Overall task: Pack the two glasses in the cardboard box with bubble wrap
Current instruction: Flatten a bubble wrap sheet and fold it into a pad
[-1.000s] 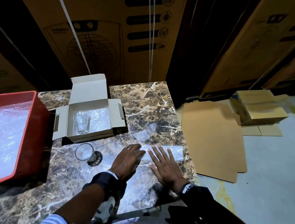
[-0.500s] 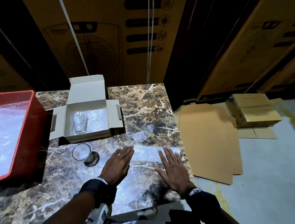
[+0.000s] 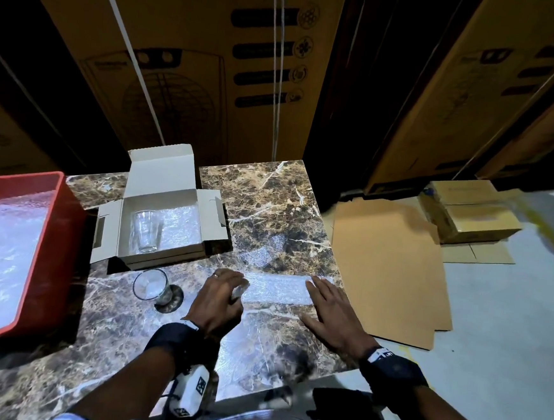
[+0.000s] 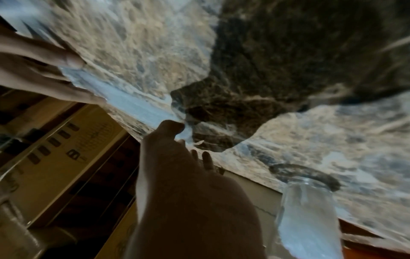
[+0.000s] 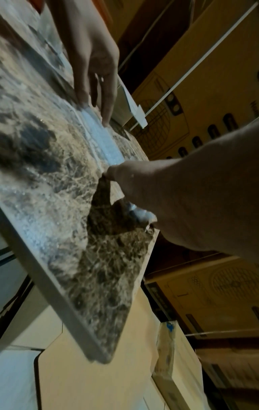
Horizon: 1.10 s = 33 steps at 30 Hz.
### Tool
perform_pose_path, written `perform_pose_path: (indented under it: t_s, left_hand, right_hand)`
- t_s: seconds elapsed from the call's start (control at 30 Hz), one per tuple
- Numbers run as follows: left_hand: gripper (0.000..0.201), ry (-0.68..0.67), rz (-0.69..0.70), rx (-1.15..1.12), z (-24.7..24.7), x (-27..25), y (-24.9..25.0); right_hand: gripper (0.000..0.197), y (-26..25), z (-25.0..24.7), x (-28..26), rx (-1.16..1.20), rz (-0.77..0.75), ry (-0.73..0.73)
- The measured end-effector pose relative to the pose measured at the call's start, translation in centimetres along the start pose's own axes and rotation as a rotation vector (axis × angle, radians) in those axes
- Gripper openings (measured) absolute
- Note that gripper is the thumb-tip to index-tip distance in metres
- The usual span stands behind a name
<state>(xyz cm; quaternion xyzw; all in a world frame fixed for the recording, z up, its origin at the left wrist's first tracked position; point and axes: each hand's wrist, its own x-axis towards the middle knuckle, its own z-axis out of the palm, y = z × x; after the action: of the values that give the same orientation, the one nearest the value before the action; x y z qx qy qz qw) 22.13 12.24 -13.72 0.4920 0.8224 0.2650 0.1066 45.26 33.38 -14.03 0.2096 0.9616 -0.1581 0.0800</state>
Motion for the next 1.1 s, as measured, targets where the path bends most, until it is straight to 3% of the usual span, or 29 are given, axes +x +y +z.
perform_pose_path:
  t_s: [0.07, 0.2, 0.27, 0.43, 0.53, 0.63, 0.87, 1.1]
  left_hand:
    - [0.039, 0.018, 0.031, 0.090, 0.1, 0.1, 1.0]
    - [0.036, -0.030, 0.086, 0.145, 0.6, 0.3, 2.4]
    - [0.035, -0.083, 0.143, 0.133, 0.8, 0.4, 3.3]
    - [0.035, -0.222, 0.123, 0.129, 1.4, 0.6, 3.7]
    - [0.023, -0.212, 0.095, 0.118, 1.4, 0.9, 2.7]
    - [0.015, -0.200, 0.157, 0.152, 0.7, 1.0, 2.1]
    - [0.023, -0.215, 0.156, 0.164, -0.4, 0.7, 1.4]
    - [0.021, -0.206, 0.127, 0.157, -1.2, 0.7, 0.7]
  right_hand:
    - [0.077, -0.2, -0.5, 0.1, 0.014, -0.004, 0.064]
    - [0.035, -0.8, -0.7, 0.6, -0.052, -0.178, 0.160]
    - [0.024, -1.1, -0.2, 1.1, -0.069, -0.209, 0.145]
    - [0.020, -1.4, 0.2, 1.5, -0.026, -0.164, 0.173]
    - [0.016, -1.4, 0.0, 1.9, -0.021, -0.142, 0.172]
    - [0.014, -1.7, -0.2, 2.2, -0.020, -0.139, 0.177]
    - [0.017, -2.2, -0.4, 0.8, 0.065, -0.163, 0.184]
    - [0.015, 0.5, -0.2, -0.7, 0.080, -0.179, 0.156]
